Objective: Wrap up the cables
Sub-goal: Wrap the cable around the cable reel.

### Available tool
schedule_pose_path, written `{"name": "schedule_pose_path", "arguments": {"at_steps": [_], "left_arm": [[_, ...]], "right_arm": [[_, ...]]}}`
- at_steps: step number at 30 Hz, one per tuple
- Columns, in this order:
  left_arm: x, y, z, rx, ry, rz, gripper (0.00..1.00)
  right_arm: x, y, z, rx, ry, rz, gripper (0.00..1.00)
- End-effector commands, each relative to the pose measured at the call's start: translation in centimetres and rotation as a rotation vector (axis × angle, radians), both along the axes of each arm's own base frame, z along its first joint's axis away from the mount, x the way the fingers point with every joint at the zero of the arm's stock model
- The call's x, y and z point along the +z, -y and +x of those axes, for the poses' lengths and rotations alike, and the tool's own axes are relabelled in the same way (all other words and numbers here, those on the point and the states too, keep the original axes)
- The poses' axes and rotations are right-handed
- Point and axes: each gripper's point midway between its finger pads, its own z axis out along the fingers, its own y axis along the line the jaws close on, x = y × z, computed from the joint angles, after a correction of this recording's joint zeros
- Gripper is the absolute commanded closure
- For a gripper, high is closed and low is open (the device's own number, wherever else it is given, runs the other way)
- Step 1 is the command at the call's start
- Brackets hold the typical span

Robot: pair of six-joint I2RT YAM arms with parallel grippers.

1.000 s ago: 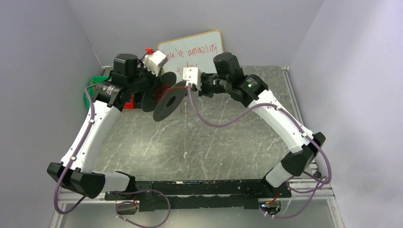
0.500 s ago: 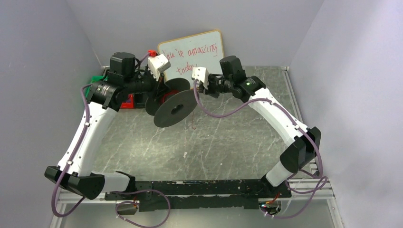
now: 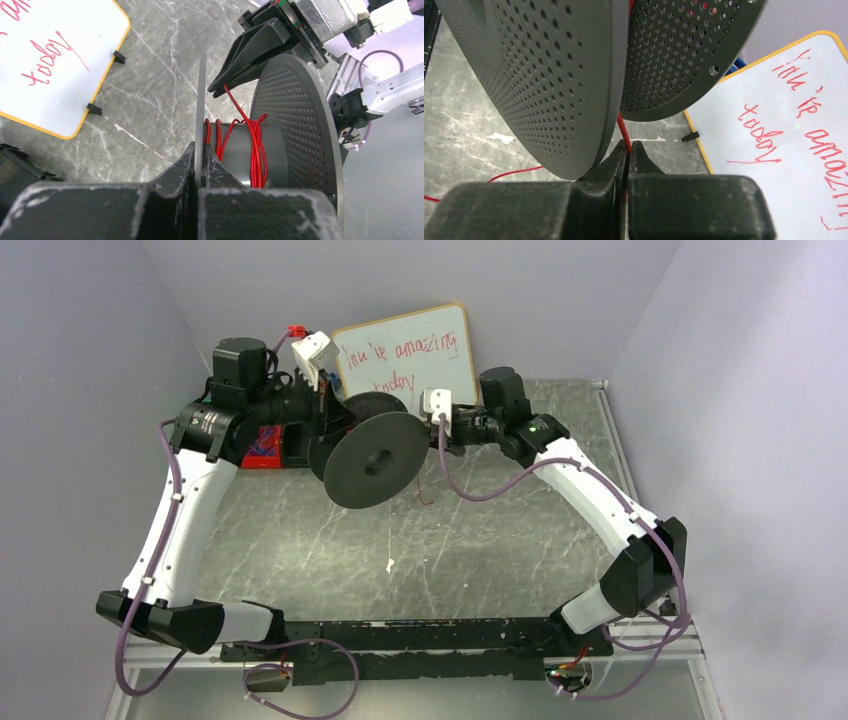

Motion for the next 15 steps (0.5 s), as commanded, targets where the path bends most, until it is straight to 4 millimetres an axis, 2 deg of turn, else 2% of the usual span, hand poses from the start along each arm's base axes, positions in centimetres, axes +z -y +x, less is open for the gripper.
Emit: {"name": "schedule_pose_path", "arguments": {"at_steps": [1, 7, 11, 15], "left_arm": [[6.7, 1.3, -2.3, -0.114, 0.126, -0.160, 0.97], [8.4, 1.6, -3.4, -0.163, 0.128, -0.215, 0.98], [8.9, 1.7, -3.2, -0.166, 0.129, -0.239, 0.98], [9.3, 2.0, -3.2, -0.179, 0.121, -0.260, 0.98]], "right_arm": [[0.4, -0.3, -1.1, 0.062, -0.045, 0.061, 1.00], [2.0, 0.2, -3.6, 0.210, -0.164, 0.143, 0.98], [3.1, 0.1, -6.0, 0.318, -0.263, 0.192, 0.95], [4.7, -0.2, -7.2, 0.352, -0.359, 0.276, 0.94]]}}
